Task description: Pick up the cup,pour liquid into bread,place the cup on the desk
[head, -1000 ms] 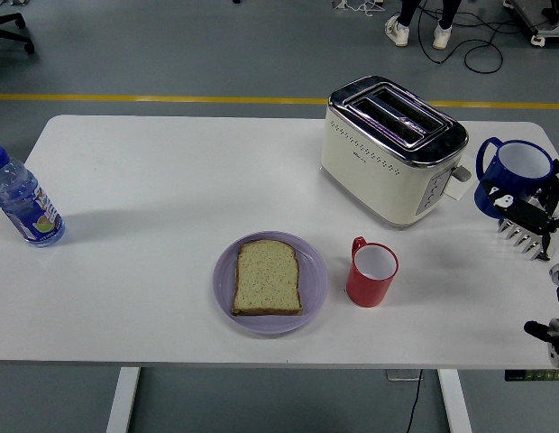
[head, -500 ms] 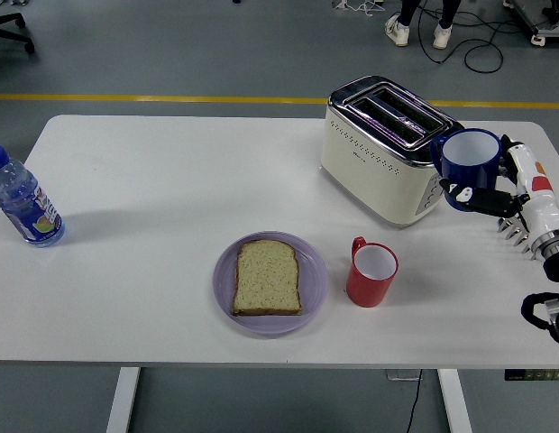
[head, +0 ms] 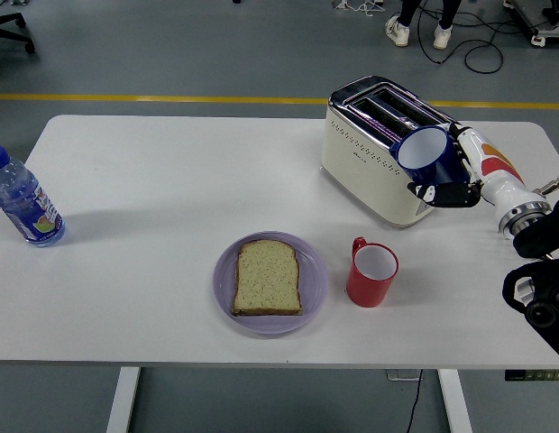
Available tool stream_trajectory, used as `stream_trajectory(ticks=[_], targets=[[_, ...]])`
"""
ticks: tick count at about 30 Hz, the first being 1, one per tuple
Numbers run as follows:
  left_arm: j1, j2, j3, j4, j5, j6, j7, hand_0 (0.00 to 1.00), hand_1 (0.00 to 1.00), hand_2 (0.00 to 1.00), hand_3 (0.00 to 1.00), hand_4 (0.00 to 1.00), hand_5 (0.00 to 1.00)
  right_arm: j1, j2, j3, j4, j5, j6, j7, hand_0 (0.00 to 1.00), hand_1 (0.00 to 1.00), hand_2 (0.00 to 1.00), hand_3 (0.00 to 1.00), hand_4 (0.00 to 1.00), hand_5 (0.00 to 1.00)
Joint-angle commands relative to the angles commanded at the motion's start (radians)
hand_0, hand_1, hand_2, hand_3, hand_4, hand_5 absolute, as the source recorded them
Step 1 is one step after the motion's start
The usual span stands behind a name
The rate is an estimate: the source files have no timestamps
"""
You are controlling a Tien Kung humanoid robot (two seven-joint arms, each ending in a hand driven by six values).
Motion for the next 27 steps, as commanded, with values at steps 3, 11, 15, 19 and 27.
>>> stream_trajectory(ticks=[3, 11, 15, 19, 27], targets=[[0.0, 0.0, 0.0, 0.0, -0.001, 0.0, 0.0, 0.633, 0.642, 0.652, 0.504, 0.24, 0.853, 0.044, -0.002, -0.047, -0.009, -0.03, 0.011, -0.013, 0.401, 0.431, 0.555, 0.559, 0.655, 0.002], [0.01, -0.004, 0.024, 0.001, -0.015, 0.001, -0.001, 0.633, 0.642, 0.652, 0.503, 0.241, 0.854, 0.152, -0.017, -0.177, -0.042, -0.143, 0.061, -0.06, 0.403, 0.428, 0.551, 0.563, 0.634, 0.002], [0.02, -0.006, 0.047, 0.001, -0.029, 0.0, -0.001, 0.633, 0.642, 0.652, 0.503, 0.241, 0.854, 0.204, -0.032, -0.257, -0.062, -0.188, 0.099, -0.062, 0.403, 0.428, 0.551, 0.563, 0.634, 0.002], [0.028, -0.007, 0.063, 0.002, -0.037, 0.0, -0.001, 0.633, 0.642, 0.652, 0.504, 0.24, 0.851, 0.257, -0.041, -0.347, -0.079, -0.197, 0.125, -0.062, 0.406, 0.432, 0.548, 0.564, 0.629, 0.002], [0.032, -0.005, 0.069, 0.001, -0.038, 0.0, -0.001, 0.633, 0.642, 0.652, 0.503, 0.241, 0.851, 0.353, -0.024, -0.485, -0.092, -0.185, 0.147, -0.062, 0.408, 0.432, 0.548, 0.565, 0.623, 0.002]])
